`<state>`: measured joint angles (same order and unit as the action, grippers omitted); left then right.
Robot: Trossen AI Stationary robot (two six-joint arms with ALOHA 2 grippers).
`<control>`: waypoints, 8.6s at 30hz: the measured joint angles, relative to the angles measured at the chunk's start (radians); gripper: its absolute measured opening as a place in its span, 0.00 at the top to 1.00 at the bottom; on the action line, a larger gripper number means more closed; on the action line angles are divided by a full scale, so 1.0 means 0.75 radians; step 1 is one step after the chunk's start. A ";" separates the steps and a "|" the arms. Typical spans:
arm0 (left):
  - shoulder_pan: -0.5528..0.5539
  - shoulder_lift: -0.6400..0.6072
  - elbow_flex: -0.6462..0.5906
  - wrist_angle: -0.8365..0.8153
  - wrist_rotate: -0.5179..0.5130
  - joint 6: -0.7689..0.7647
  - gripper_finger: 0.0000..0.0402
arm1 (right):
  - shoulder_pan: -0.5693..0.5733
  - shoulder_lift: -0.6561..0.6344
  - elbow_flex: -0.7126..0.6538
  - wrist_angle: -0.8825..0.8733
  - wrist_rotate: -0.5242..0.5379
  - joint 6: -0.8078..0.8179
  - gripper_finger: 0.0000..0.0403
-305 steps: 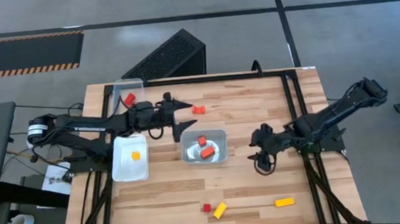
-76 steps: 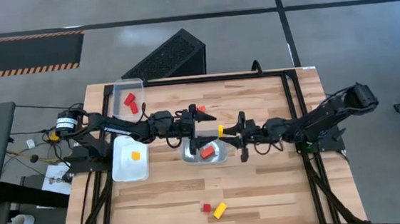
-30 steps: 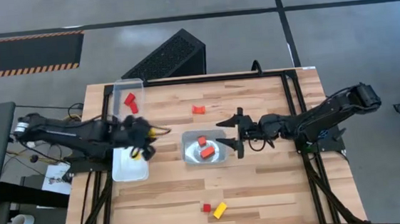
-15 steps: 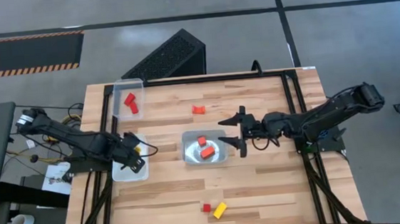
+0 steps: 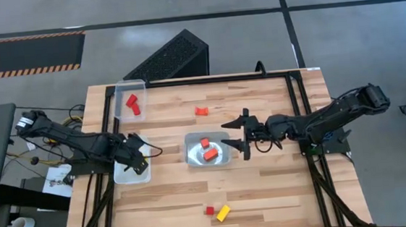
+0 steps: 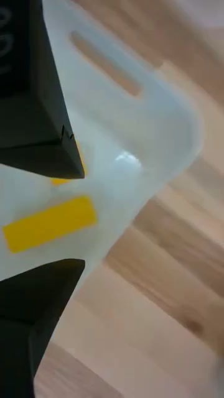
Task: Sort & place blocks by color
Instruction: Put the red wooden block into the transparent bin, then put the orange wooden block into the gray bin
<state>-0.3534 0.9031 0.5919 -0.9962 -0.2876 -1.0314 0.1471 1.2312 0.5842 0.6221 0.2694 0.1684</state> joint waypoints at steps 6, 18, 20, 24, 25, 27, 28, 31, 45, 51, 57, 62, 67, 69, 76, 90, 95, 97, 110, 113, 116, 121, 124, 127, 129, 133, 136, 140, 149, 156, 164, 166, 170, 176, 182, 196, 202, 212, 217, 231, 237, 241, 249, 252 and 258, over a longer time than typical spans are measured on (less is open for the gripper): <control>0.022 -0.002 0.112 0.196 -0.278 0.211 0.49 | -0.002 0.001 0.000 -0.059 0.064 0.021 0.25; 0.053 0.000 0.122 0.773 -0.360 0.750 0.58 | -0.037 0.001 0.000 -0.126 0.065 0.054 0.25; 0.065 0.000 0.122 0.823 -0.356 0.800 0.59 | -0.037 0.001 0.000 -0.123 0.064 0.055 0.25; 0.086 0.001 0.122 0.858 -0.359 0.840 0.62 | -0.031 0.001 0.000 -0.125 0.065 0.058 0.25; 0.096 0.001 0.122 0.871 -0.360 0.847 0.62 | -0.027 0.001 0.000 -0.124 0.065 0.058 0.25; 0.116 0.000 0.122 0.885 -0.357 0.852 0.63 | -0.023 0.001 0.000 -0.124 0.063 0.058 0.25; 0.124 0.000 0.122 0.884 -0.357 0.852 0.64 | -0.022 0.001 0.000 -0.124 0.062 0.058 0.25; 0.142 0.001 0.122 0.887 -0.361 0.881 0.64 | -0.025 0.001 0.000 -0.124 0.064 0.058 0.25; 0.397 0.279 0.145 1.122 -0.084 1.129 0.62 | -0.087 0.001 0.000 -0.129 0.064 0.019 0.25; 0.613 0.426 0.163 1.246 0.131 1.175 0.52 | -0.207 0.001 0.000 -0.160 0.065 -0.004 0.25; 0.809 0.536 0.164 1.340 0.294 1.211 0.39 | -0.308 0.001 0.000 -0.253 0.063 0.005 0.25; 0.937 0.612 0.165 1.454 0.385 1.237 0.32 | -0.382 0.001 0.000 -0.330 0.057 -0.030 0.25; 1.021 0.699 0.165 1.576 0.444 1.293 0.30 | -0.449 0.001 0.000 -0.335 0.063 -0.148 0.25; 1.056 0.743 0.164 1.661 0.484 1.307 0.30 | -0.481 0.001 0.000 -0.329 0.057 -0.184 0.25; 1.196 0.914 0.165 1.981 0.874 1.338 0.30 | -0.573 0.001 0.000 -0.330 0.059 -0.254 0.25; 1.028 0.874 0.187 2.166 0.832 1.546 0.30 | -0.605 0.001 0.000 -0.398 -0.106 -0.170 0.25; 0.729 0.654 0.206 1.760 0.484 1.674 0.30 | -0.520 0.001 0.000 -0.385 -0.116 -0.096 0.25; 0.578 0.588 0.206 1.629 0.373 1.660 0.30 | -0.485 0.001 0.000 -0.369 -0.116 -0.075 0.25; -0.285 0.838 0.208 1.799 -0.012 1.174 0.30 | -0.162 0.001 0.000 -0.336 -0.002 0.295 0.25; -0.351 1.024 0.208 2.068 -0.022 1.135 0.28 | -0.034 0.001 -0.001 -0.264 0.081 0.304 0.25; -0.369 1.161 0.247 2.159 -0.049 1.089 0.24 | 0.086 0.001 -0.001 -0.225 0.200 0.336 0.25; -0.354 1.304 0.320 2.148 -0.049 1.003 0.18 | 0.228 0.001 -0.001 -0.211 0.340 0.370 0.25; -0.350 1.366 0.364 2.149 -0.030 1.002 0.15 | 0.288 0.001 -0.001 -0.214 0.400 0.379 0.25; -0.351 1.425 0.405 2.150 -0.032 1.007 0.14 | 0.325 0.001 -0.001 -0.222 0.469 0.414 0.25; -0.354 1.459 0.427 2.149 -0.027 1.023 0.14 | 0.344 0.001 -0.001 -0.221 0.489 0.426 0.25; -0.359 1.530 0.455 2.147 -0.016 0.998 0.14 | 0.374 0.001 -0.001 -0.222 0.490 0.471 0.25; -0.353 1.571 0.459 2.141 -0.016 0.935 0.15 | 0.393 0.001 -0.001 -0.221 0.497 0.474 0.25; -0.333 1.589 0.457 2.135 -0.008 0.873 0.20 | 0.418 0.001 -0.001 -0.224 0.548 0.475 0.25; -0.317 1.589 0.458 2.109 -0.032 0.940 0.61 | 0.411 0.001 -0.001 -0.229 0.552 0.475 0.25; -0.298 1.450 0.450 2.071 0.019 0.943 0.77 | 0.417 0.001 -0.001 -0.229 0.546 0.475 0.25; -0.268 1.015 0.394 1.634 -0.204 1.048 0.77 | 0.427 0.001 0.000 -0.255 0.543 0.473 0.25; -0.251 0.907 0.380 1.487 -0.265 1.066 0.77 | 0.432 0.001 -0.001 -0.293 0.547 0.473 0.25; -0.169 0.698 0.338 1.293 -0.356 1.070 0.77 | 0.420 0.001 -0.001 -0.307 0.546 0.465 0.25; 0.064 0.460 0.199 1.229 -0.281 0.953 0.77 | 0.401 0.001 -0.001 -0.317 0.546 0.453 0.25; 0.299 0.309 0.131 1.127 -0.175 0.918 0.77 | 0.401 0.001 -0.001 -0.334 0.540 0.451 0.25; 1.031 0.171 0.121 0.732 0.111 1.018 0.77 | 0.391 0.001 -0.001 -0.334 0.477 0.427 0.25; 1.369 0.158 0.121 0.663 0.121 1.116 0.77 | 0.391 0.001 -0.001 -0.383 0.467 0.425 0.25; 1.719 0.341 0.121 0.601 0.213 1.142 0.77 | 0.359 0.001 -0.001 -0.402 0.366 0.438 0.25; 1.734 0.351 0.121 0.598 0.242 1.201 0.57 | 0.363 0.001 -0.001 -0.406 0.362 0.466 0.25; 1.584 0.144 0.196 0.664 0.352 1.254 0.28 | 0.321 0.001 -0.001 -0.496 0.296 0.664 0.25; 1.324 -0.064 0.133 0.851 0.352 1.185 0.40 | 0.277 0.001 0.000 -0.460 0.301 0.675 0.25; 1.120 -0.177 -0.026 1.169 0.353 1.112 0.46 | 0.216 0.001 0.000 -0.462 0.300 0.682 0.25; 0.918 -0.213 -0.315 1.727 0.286 1.119 0.53 | -0.085 0.001 0.000 -0.472 0.071 0.588 0.25; 0.909 -0.177 -0.318 1.741 0.283 1.121 0.54 | -0.243 0.001 0.000 -0.472 -0.046 0.514 0.25; 0.904 -0.066 -0.318 1.871 0.316 1.293 0.54 | -0.550 0.001 0.000 -0.484 -0.218 0.437 0.25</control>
<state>0.3244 0.8539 0.3534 0.4074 -0.0506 -0.0620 -0.2655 1.2316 0.5842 0.2592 0.1057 0.4962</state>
